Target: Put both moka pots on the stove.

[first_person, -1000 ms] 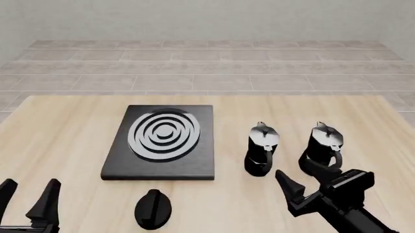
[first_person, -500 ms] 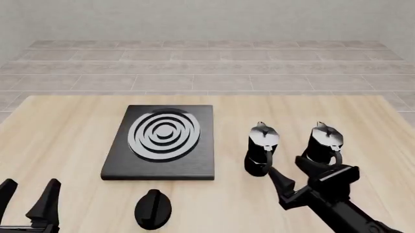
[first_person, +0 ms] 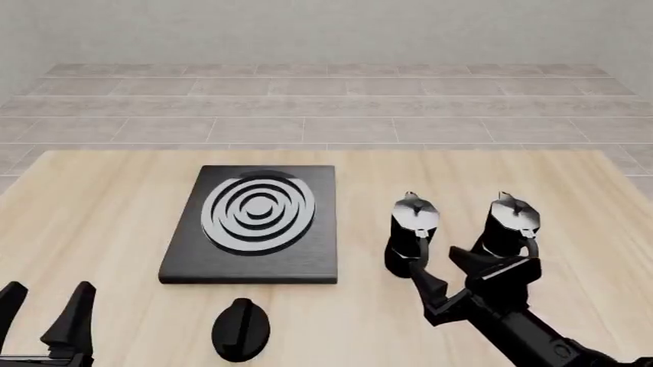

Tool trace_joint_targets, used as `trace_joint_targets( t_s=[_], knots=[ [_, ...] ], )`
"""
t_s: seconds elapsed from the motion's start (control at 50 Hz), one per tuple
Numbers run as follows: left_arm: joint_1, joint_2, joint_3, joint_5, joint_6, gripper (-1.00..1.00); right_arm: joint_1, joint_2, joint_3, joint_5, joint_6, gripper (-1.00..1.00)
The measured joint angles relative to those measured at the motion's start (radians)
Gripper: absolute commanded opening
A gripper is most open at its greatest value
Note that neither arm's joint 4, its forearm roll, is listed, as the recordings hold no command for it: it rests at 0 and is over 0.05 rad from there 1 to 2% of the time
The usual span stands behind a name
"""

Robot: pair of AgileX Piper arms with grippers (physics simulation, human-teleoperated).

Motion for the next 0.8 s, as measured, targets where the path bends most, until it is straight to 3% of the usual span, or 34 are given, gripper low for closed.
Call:
trace_joint_targets(
  t_s=[0.8],
  knots=[
    [0.000,0.000,0.000,0.000,0.000,1.00,0.009,0.228,-0.053,-0.127,0.009,1.00]
  ],
)
